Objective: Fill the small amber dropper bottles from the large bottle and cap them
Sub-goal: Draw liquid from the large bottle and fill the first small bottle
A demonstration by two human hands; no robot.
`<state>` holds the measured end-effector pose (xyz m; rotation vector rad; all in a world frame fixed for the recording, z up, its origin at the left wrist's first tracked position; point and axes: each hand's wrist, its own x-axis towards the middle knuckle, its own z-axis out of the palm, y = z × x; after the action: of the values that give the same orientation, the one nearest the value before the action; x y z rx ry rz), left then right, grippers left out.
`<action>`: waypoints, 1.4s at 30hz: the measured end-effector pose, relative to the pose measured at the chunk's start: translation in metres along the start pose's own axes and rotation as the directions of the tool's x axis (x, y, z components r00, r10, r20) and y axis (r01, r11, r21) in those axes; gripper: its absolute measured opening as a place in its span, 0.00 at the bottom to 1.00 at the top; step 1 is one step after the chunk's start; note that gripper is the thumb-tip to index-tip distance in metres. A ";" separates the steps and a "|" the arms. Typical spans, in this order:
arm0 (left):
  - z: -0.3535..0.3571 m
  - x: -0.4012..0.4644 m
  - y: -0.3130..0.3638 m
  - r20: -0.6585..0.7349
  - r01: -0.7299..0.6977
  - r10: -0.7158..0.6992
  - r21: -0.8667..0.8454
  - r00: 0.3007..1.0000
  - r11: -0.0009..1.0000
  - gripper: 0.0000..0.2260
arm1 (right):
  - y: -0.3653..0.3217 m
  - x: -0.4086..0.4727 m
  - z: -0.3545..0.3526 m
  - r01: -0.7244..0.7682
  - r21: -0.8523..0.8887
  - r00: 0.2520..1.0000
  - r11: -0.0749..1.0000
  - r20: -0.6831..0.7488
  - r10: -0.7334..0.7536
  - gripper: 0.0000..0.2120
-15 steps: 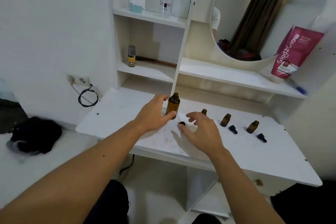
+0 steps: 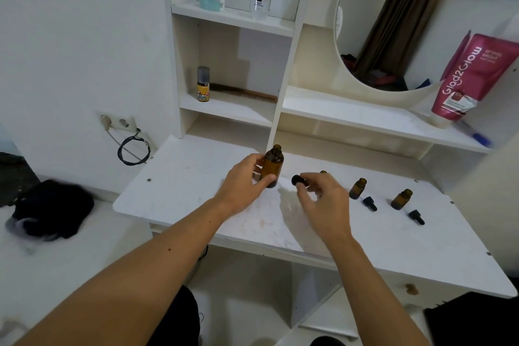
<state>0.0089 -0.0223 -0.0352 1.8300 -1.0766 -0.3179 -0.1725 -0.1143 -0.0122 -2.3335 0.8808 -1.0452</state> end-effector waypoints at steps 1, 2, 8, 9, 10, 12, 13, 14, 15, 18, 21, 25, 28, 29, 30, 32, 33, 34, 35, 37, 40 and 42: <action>0.000 0.000 -0.002 -0.004 -0.008 0.008 0.003 1.000 1.000 0.24 | -0.003 0.006 -0.005 0.013 0.041 0.998 0.999 -0.054 -0.011 0.08; 0.000 0.000 -0.004 -0.008 -0.011 0.011 0.005 1.000 1.000 0.24 | -0.007 0.011 -0.010 0.028 0.078 0.995 0.997 -0.101 -0.020 0.07; 0.000 0.002 -0.007 -0.004 -0.019 0.019 0.008 1.000 1.000 0.25 | -0.035 0.039 -0.033 0.048 0.226 0.983 0.973 -0.186 -0.005 0.06; 0.000 0.001 -0.007 -0.001 -0.021 0.021 0.011 1.000 1.000 0.25 | -0.040 0.043 -0.035 0.066 0.228 0.979 0.971 -0.204 -0.018 0.06; 0.000 0.001 -0.007 0.000 -0.023 0.023 0.011 1.000 1.000 0.25 | -0.045 0.046 -0.038 0.089 0.221 0.974 0.971 -0.222 -0.039 0.07; 0.000 0.002 -0.007 0.002 -0.023 0.023 0.009 1.000 1.000 0.24 | -0.054 0.053 -0.041 0.125 0.220 0.966 0.968 -0.249 -0.068 0.08; 0.000 0.002 -0.007 0.005 -0.024 0.023 0.008 1.000 1.000 0.24 | -0.058 0.056 -0.042 0.144 0.227 0.962 0.963 -0.261 -0.082 0.09; 0.000 0.002 -0.008 0.004 -0.025 0.025 0.006 1.000 1.000 0.24 | -0.061 0.059 -0.042 0.165 0.227 0.957 0.960 -0.273 -0.100 0.09; 0.000 0.002 -0.008 0.004 -0.026 0.026 0.007 1.000 1.000 0.24 | -0.064 0.062 -0.041 0.186 0.222 0.952 0.957 -0.281 -0.119 0.09; 0.000 0.003 -0.009 0.001 -0.028 0.028 0.008 1.000 1.000 0.24 | -0.070 0.069 -0.036 0.218 0.207 0.954 0.954 -0.250 -0.164 0.08; 0.000 0.005 -0.009 0.002 -0.026 0.026 0.017 1.000 1.000 0.23 | -0.072 0.072 -0.031 0.252 0.147 0.955 0.956 -0.200 -0.221 0.08; 0.000 0.006 -0.010 0.004 -0.027 0.027 0.013 1.000 1.000 0.23 | -0.072 0.077 -0.031 0.283 0.077 0.946 0.956 -0.187 -0.265 0.08; 0.001 0.007 -0.011 0.005 -0.024 0.024 0.017 1.000 1.000 0.23 | -0.072 0.080 -0.028 0.276 0.041 0.953 0.960 -0.143 -0.268 0.08; 0.001 0.007 -0.011 0.006 -0.022 0.022 0.017 1.000 1.000 0.23 | -0.072 0.080 -0.026 0.266 0.040 0.957 0.963 -0.131 -0.259 0.08; 0.001 0.008 -0.011 0.008 -0.019 0.019 0.019 1.000 1.000 0.23 | -0.073 0.082 -0.023 0.254 0.051 0.961 0.966 -0.125 -0.246 0.08; 0.001 0.008 -0.011 0.009 -0.015 0.015 0.022 1.000 1.000 0.24 | -0.074 0.085 -0.018 0.222 0.086 0.971 0.971 -0.106 -0.212 0.07; 0.001 0.008 -0.011 0.009 -0.013 0.013 0.021 1.000 1.000 0.24 | -0.074 0.087 -0.015 0.207 0.093 0.976 0.974 -0.084 -0.199 0.07; 0.001 0.008 -0.011 0.007 -0.013 0.013 0.020 1.000 1.000 0.24 | -0.073 0.089 -0.011 0.196 0.090 0.980 0.976 -0.054 -0.192 0.08; 0.000 0.008 -0.011 0.006 -0.013 0.013 0.018 1.000 1.000 0.24 | -0.071 0.091 -0.007 0.184 0.084 0.983 0.979 -0.023 -0.183 0.08; 0.000 0.007 -0.011 0.000 -0.021 0.021 0.011 1.000 1.000 0.24 | -0.069 0.091 0.000 0.134 0.093 0.990 0.987 0.034 -0.137 0.08; -0.001 0.007 -0.010 -0.006 -0.031 0.031 -0.002 0.999 1.000 0.23 | -0.064 0.089 0.009 0.055 0.133 0.997 0.990 0.052 -0.062 0.08; -0.001 0.008 -0.010 -0.002 -0.024 0.024 -0.008 1.000 1.000 0.23 | -0.061 0.089 0.013 0.016 0.162 0.999 0.987 0.043 -0.024 0.07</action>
<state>0.0191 -0.0266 -0.0413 1.8082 -1.0936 -0.3055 -0.0945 -0.1322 0.0610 -2.2254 0.7289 -1.0288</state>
